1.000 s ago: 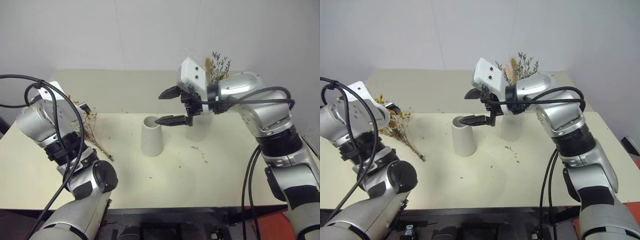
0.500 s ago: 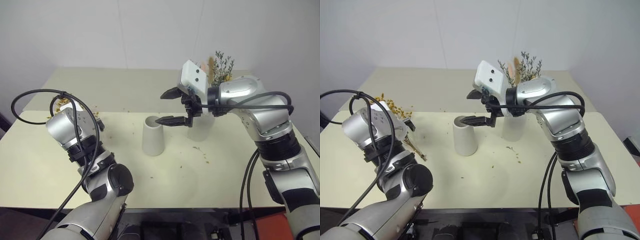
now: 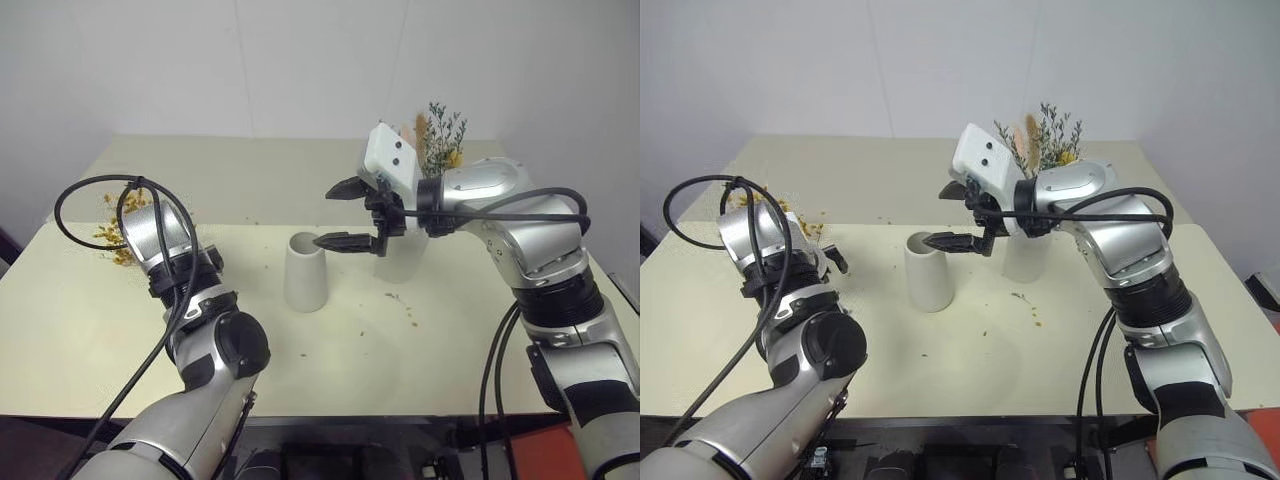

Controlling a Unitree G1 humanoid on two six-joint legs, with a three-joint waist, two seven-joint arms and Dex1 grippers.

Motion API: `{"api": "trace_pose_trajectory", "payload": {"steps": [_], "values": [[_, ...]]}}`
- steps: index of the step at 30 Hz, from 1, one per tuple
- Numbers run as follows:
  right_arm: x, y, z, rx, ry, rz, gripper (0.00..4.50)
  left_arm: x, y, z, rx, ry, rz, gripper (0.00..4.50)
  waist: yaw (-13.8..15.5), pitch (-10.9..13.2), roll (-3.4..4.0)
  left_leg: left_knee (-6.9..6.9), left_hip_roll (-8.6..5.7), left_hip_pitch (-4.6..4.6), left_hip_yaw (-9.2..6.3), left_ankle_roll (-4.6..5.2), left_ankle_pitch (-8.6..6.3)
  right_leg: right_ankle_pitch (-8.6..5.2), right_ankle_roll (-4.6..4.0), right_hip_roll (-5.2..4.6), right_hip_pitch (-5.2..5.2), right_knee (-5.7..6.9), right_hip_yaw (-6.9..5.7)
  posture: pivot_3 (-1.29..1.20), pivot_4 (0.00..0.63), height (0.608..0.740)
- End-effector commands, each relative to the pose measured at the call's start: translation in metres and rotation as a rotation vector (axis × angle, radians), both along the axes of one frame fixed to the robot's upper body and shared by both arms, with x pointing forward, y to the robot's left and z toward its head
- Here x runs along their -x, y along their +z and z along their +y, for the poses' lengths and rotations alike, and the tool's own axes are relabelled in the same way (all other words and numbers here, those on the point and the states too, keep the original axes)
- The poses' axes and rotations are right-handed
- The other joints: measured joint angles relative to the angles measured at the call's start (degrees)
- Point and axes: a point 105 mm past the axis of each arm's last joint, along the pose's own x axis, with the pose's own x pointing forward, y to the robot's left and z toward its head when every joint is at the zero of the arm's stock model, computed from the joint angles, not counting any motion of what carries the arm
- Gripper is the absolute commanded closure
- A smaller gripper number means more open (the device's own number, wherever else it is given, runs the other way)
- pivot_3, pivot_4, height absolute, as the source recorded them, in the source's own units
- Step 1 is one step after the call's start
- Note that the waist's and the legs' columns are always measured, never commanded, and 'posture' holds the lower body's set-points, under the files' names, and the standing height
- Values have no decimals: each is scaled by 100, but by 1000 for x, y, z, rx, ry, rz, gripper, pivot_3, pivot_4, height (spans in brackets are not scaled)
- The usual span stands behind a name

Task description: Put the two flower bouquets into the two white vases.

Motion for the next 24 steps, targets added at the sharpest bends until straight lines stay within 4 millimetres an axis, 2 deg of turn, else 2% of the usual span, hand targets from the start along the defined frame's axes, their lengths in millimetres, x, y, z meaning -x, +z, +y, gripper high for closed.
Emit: {"api": "trace_pose_trajectory", "payload": {"steps": [1,7,8,11,18,22,24], "values": [[4,16,-5,-35,-17,-52,17,0,5,7,-13,1,2,0,-3,0,0,-1,0,0,0,0,0,0,0,0,0,1,0,0,150,740],[5,16,-8,-33,-29,-56,17,4,-6,15,-15,-6,37,0,-2,0,0,0,0,0,-1,0,0,0,0,-1,-1,6,0,0,150,740],[5,16,-8,-33,-31,-57,4,4,-7,16,1,-8,35,190,-2,0,0,0,1,1,-1,0,0,0,0,-1,-1,7,0,0,150,740],[5,16,-9,-37,-36,-56,0,4,-9,17,7,-16,35,836,2,0,0,0,1,1,-2,0,0,0,0,-1,-2,8,0,0,150,740],[5,15,-9,-44,-47,-56,0,3,-7,21,-4,-21,30,3197,9,0,0,1,1,1,-2,0,0,0,-1,-2,-2,11,0,0,150,740],[4,16,-9,-48,-48,-55,0,4,-4,30,-12,-4,29,4490,1,0,0,1,1,1,-2,0,0,1,-1,-2,-2,11,0,0,150,740],[5,15,-10,-48,-42,-53,0,4,-1,33,-31,0,27,4490,-5,0,0,1,2,1,-2,0,0,1,-1,-1,-3,12,0,0,150,740]]}}
